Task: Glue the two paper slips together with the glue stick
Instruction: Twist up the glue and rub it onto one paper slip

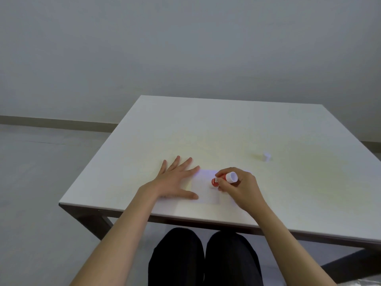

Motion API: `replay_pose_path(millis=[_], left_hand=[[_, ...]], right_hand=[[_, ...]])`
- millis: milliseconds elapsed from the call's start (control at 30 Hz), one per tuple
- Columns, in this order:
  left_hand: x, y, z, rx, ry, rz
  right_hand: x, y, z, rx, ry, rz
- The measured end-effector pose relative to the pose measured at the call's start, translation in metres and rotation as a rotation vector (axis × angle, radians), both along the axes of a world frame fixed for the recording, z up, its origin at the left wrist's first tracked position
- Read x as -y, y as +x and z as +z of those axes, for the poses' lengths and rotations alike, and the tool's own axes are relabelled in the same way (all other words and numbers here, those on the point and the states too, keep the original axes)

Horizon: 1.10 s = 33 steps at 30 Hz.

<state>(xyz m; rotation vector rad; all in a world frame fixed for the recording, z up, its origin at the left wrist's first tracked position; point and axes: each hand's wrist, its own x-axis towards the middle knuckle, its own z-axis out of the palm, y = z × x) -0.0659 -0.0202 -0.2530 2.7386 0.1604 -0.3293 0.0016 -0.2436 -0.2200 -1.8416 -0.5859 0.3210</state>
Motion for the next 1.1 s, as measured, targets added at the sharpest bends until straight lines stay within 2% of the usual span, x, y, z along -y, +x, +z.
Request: replay_pose_path(millis=[200, 467, 633, 700, 833, 900, 1100], left_hand=[[-0.001, 0.002, -0.002, -0.007, 0.014, -0.002], [-0.002, 0.000, -0.002, 0.001, -0.011, 0.001], [-0.001, 0.001, -0.001, -0.009, 0.004, 0.007], [-0.001, 0.001, 0.000, -0.009, -0.011, 0.008], [0.000, 0.000, 0.004, -0.014, -0.026, 0.006], [0.001, -0.001, 0.005, -0.015, -0.024, 0.008], [0.004, -0.001, 0.006, -0.013, -0.029, 0.018]], right_hand=[[0.015, -0.008, -0.004, -0.091, 0.003, 0.209], [0.008, 0.009, -0.002, -0.018, 0.039, -0.061], [-0.005, -0.002, -0.002, -0.085, 0.019, 0.205], [-0.010, 0.004, 0.000, -0.093, 0.023, 0.160], [-0.013, 0.025, 0.002, -0.062, 0.046, -0.078], [-0.014, 0.025, 0.001, -0.025, 0.020, -0.099], [-0.021, 0.005, -0.003, -0.023, 0.008, 0.187]])
